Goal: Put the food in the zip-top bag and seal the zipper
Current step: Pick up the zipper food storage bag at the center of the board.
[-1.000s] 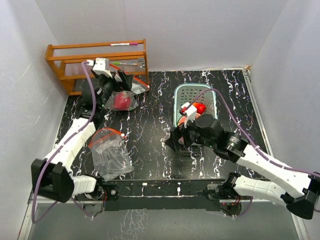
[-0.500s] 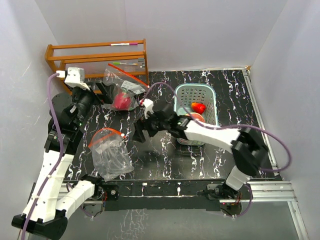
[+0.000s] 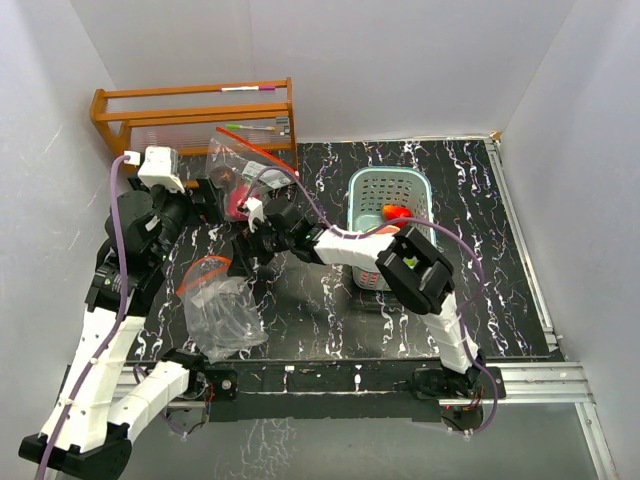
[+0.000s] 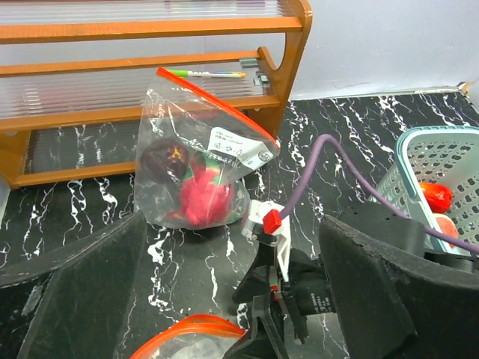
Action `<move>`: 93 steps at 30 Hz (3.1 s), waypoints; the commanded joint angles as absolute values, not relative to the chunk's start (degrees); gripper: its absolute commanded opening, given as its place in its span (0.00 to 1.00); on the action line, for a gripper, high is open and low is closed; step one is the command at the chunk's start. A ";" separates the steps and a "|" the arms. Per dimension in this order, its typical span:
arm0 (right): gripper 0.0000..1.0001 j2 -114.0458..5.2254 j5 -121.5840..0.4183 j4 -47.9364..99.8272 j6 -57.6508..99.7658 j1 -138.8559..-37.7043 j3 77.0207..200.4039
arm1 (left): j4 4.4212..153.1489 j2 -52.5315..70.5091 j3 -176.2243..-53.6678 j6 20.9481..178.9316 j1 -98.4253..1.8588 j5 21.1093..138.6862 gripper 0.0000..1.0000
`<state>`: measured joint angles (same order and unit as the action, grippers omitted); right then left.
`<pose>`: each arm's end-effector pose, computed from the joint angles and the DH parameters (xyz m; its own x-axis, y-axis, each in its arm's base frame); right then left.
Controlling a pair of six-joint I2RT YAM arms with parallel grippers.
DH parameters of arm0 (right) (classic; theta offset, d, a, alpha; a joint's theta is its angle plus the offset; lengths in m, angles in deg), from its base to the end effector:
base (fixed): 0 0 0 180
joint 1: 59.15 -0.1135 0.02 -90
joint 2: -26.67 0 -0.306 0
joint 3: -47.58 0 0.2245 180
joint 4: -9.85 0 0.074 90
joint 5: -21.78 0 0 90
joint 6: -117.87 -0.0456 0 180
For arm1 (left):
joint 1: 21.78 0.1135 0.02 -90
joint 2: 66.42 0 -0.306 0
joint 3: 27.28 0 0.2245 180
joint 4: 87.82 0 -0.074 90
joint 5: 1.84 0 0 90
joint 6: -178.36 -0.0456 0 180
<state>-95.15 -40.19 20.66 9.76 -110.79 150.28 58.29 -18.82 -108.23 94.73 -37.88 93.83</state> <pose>0.2888 0.3995 0.2430 -0.5880 -0.3008 -0.7508 -0.8018 0.3388 0.4922 0.1171 -0.0291 0.4618 -0.0291 -0.1065 -0.9939 0.1789 0.9777 -0.1100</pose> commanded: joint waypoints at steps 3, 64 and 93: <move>0.95 -99.75 -30.09 11.55 10.18 -110.96 154.10 | 58.07 -20.24 -106.83 92.06 -39.07 97.12 0.97; 0.08 -60.54 -130.09 -51.52 73.43 -139.35 96.43 | 68.83 -14.07 -88.19 154.22 -39.80 50.12 0.82; 0.08 -61.13 -127.23 -41.58 67.92 -142.91 98.94 | 83.60 -9.51 -80.75 156.86 -39.80 49.79 0.10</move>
<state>-63.26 -128.21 -42.07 71.07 -142.46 96.77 80.98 -9.51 -81.26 157.02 -39.65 51.65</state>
